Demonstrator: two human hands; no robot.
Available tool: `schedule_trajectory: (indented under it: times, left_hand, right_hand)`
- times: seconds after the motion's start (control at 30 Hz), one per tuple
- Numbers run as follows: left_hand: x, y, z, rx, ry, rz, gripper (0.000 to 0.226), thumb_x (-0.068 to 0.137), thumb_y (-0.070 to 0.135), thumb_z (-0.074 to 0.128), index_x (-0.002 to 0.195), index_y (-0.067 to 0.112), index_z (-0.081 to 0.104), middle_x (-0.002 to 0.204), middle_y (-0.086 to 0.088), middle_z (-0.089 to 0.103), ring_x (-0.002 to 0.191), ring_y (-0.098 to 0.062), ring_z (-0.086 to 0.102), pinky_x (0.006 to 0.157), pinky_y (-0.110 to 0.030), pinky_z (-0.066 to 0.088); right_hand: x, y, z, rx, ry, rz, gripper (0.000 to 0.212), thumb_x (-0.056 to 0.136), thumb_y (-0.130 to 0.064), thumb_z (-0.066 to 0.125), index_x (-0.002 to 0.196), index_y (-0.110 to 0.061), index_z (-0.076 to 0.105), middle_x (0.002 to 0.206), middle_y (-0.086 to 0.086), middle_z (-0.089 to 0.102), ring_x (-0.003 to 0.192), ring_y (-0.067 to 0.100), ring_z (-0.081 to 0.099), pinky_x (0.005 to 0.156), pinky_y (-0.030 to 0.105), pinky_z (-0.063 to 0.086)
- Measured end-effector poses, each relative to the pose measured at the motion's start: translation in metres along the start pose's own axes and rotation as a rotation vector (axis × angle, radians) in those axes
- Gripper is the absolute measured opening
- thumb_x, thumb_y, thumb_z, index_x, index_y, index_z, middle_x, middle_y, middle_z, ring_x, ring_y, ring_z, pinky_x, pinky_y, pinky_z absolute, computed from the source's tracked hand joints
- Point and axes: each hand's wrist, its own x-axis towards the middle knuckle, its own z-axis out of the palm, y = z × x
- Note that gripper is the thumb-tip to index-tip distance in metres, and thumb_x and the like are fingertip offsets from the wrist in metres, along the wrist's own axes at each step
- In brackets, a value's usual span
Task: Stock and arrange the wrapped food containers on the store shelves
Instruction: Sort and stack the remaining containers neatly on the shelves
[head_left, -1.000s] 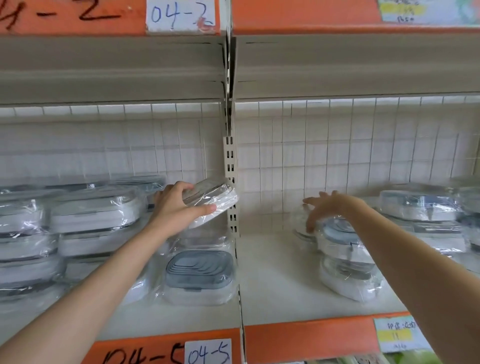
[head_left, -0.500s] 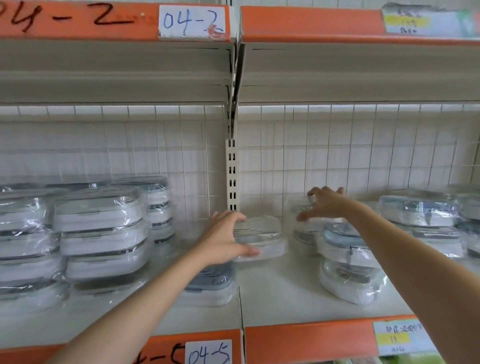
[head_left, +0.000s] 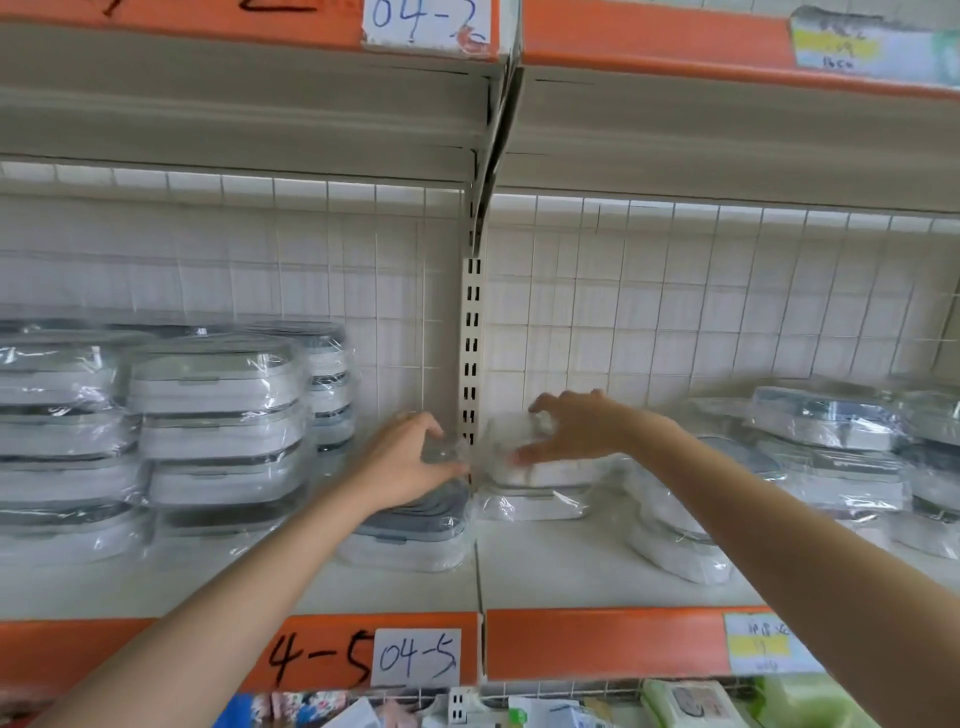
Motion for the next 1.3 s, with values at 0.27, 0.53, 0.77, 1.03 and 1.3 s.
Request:
schedule_trajectory:
  times: [0.27,0.53,0.77,1.03,1.3]
  left_hand:
    - [-0.003,-0.030,-0.002,0.165,-0.142,0.043,0.055,0.094,0.049,0.046,0.138,0.016,0.046,0.148,0.001,0.038,0.135,-0.014,0.034,0.106,-0.025,0.026]
    - [0.004,-0.027,-0.005,0.269,-0.341,0.017,0.049,0.099,0.043,0.028,0.121,0.017,0.064,0.154,-0.006,0.028,0.142,-0.015,0.022,0.112,-0.031,0.023]
    - [0.020,0.023,0.003,0.264,-0.058,0.128,0.026,0.088,0.033,0.053,0.105,0.015,0.060,0.115,-0.002,0.057,0.104,-0.018,0.054,0.083,-0.027,0.043]
    - [0.015,0.174,0.078,-0.171,-0.198,0.310,0.091,0.069,0.075,0.059,0.133,0.013,0.043,0.134,-0.010,0.044,0.123,-0.028,0.045,0.089,-0.035,0.039]
    - [0.020,0.135,0.039,-0.277,-0.091,0.171,0.082,0.065,0.054,0.075,0.131,0.018,0.042,0.123,0.000,0.040,0.111,-0.015,0.043,0.090,-0.029,0.039]
  right_hand:
    - [0.012,-0.020,0.025,-0.204,0.190,0.008,0.084,0.073,-0.064,0.064,0.136,-0.016,0.035,0.133,0.004,0.036,0.123,0.024,0.033,0.095,0.042,0.037]
    - [0.042,-0.012,0.021,-0.016,0.064,0.031,0.087,0.083,-0.058,0.058,0.147,-0.013,0.019,0.149,0.004,0.033,0.134,0.026,0.035,0.109,0.042,0.033]
    - [-0.005,0.066,-0.024,0.140,-0.001,0.193,0.036,0.100,-0.030,0.040,0.130,-0.014,0.053,0.136,0.007,0.051,0.126,0.024,0.045,0.102,0.031,0.034]
    - [-0.063,0.119,-0.017,0.207,0.065,0.245,0.027,0.096,-0.016,0.047,0.114,-0.020,0.067,0.115,-0.002,0.066,0.092,0.013,0.060,0.086,0.022,0.044]
    - [-0.080,0.121,-0.006,0.429,0.114,0.182,0.036,0.092,0.003,0.045,0.122,-0.009,0.061,0.122,0.005,0.062,0.112,0.019,0.058,0.084,0.015,0.044]
